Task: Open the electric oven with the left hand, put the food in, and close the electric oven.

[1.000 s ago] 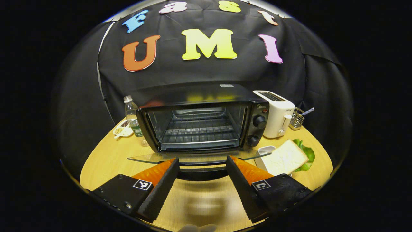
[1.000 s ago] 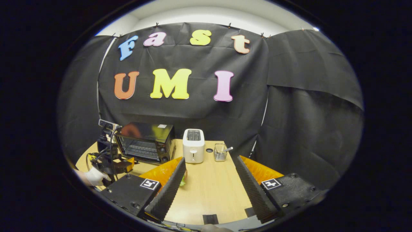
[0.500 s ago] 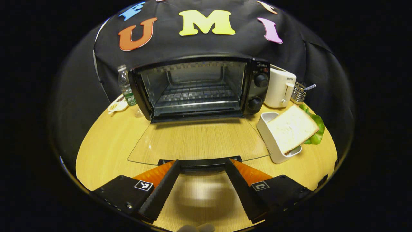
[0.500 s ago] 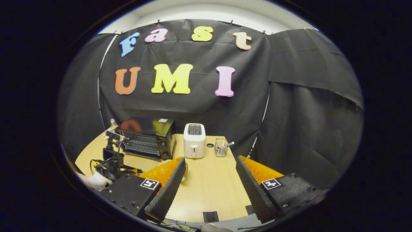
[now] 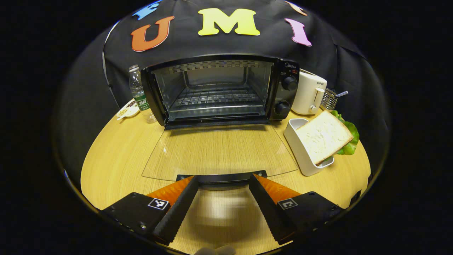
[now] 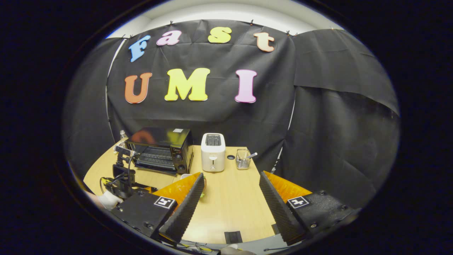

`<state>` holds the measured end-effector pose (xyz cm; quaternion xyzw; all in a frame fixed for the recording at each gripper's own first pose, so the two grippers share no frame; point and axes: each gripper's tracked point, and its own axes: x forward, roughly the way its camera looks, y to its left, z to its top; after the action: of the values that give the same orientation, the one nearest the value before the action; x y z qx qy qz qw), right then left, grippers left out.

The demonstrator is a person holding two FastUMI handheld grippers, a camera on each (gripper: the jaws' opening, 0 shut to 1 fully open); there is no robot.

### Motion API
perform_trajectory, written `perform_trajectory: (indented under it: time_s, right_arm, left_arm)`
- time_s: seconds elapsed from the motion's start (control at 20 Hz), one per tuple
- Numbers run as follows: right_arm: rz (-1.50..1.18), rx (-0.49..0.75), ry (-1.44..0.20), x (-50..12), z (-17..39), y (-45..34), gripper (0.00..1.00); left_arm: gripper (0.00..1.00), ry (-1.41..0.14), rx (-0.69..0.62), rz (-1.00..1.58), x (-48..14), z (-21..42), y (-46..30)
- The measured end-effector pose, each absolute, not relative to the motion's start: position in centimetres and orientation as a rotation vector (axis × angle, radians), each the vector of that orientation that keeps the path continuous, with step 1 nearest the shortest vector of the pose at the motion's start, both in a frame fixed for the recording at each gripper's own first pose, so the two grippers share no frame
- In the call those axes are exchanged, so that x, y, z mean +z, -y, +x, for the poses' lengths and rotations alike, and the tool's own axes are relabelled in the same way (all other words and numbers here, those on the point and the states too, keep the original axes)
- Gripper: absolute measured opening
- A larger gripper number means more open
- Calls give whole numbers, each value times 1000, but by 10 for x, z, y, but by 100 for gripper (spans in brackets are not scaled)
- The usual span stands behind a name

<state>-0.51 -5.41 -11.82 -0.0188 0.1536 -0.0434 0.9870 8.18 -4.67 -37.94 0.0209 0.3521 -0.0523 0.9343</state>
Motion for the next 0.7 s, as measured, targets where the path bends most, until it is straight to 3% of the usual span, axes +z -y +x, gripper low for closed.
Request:
perform_trajectory:
  time_s: [0.15, 0.2, 0.4, 0.45, 0.6, 0.65, 0.7]
  right_arm:
    - [-31, -69, -303, -123, 0, 46, 100]
    - [-27, -61, -304, -127, 1, 41, 92]
    - [5, 0, -316, -150, 13, 11, 92]
    - [13, 16, -323, -159, 17, 3, 100]
    - [60, 62, -366, -202, 31, -18, 100]
    - [92, 84, -384, -219, 36, -23, 92]
    - [138, 103, -399, -234, 42, -28, 100]
  left_arm:
    - [96, -628, -98, 30, -337, 68, 35]
    - [96, -594, -97, 27, -320, 62, 29]
    - [96, -457, -73, 15, -243, 32, 0]
    - [96, -425, -68, 8, -224, 24, -6]
    - [96, -341, -37, 2, -172, -3, -25]
    - [95, -314, -27, 6, -154, -14, -29]
    - [96, -286, -21, 5, -139, -24, -33]
